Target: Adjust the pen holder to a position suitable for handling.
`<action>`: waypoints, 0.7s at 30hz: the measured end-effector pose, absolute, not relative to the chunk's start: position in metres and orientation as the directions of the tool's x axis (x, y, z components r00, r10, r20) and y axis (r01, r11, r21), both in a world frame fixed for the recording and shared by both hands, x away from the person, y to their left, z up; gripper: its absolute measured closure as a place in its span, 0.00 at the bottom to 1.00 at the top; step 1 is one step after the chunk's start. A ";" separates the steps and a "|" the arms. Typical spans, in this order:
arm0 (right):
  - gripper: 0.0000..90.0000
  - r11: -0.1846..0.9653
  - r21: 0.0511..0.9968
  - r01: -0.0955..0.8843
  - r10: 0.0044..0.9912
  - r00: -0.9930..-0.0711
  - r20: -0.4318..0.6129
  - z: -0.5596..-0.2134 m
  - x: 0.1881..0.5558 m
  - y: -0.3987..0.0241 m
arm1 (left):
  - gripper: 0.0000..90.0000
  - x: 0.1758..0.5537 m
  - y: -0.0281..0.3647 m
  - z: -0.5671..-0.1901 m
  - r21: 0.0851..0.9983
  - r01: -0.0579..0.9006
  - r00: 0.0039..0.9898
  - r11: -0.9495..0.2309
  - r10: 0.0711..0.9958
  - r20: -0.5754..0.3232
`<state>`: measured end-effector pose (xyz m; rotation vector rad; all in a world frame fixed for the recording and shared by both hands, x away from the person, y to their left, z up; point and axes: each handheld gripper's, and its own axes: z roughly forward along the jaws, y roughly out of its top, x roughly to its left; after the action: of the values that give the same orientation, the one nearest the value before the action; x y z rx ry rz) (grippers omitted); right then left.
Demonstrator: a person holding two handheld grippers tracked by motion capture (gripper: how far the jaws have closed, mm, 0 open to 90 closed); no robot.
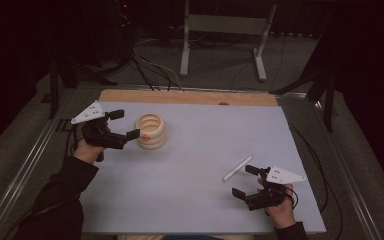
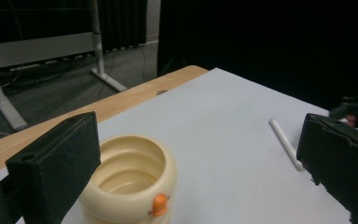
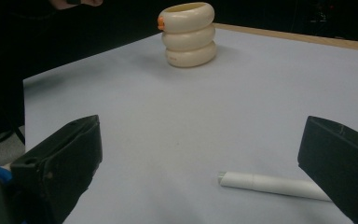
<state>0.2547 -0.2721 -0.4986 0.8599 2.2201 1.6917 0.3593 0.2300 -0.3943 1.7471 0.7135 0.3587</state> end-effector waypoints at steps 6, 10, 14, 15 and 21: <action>0.00 0.168 0.935 0.313 0.567 -0.806 0.168 -0.498 0.254 -0.272 | 0.00 0.376 0.228 -0.396 0.937 0.315 0.742 -0.153 0.655 -0.143; 0.00 0.165 0.934 0.316 0.567 -0.805 0.172 -0.498 0.255 -0.272 | 0.00 0.386 0.226 -0.400 0.926 0.346 0.719 -0.152 0.677 -0.157; 0.00 0.166 0.934 0.315 0.567 -0.806 0.171 -0.498 0.254 -0.272 | 0.00 0.394 0.224 -0.406 0.914 0.381 0.701 -0.140 0.689 -0.187; 0.00 0.165 0.934 0.317 0.566 -0.806 0.174 -0.499 0.255 -0.272 | 0.00 0.396 0.224 -0.408 0.908 0.396 0.691 -0.135 0.695 -0.198; 0.00 0.165 0.934 0.318 0.566 -0.806 0.174 -0.498 0.255 -0.272 | 0.00 0.410 0.222 -0.420 0.879 0.461 0.634 -0.120 0.738 -0.231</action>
<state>0.2546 -0.2717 -0.4984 0.8600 2.2240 1.6959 0.4098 0.2221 -0.4201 1.7636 0.9741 0.3163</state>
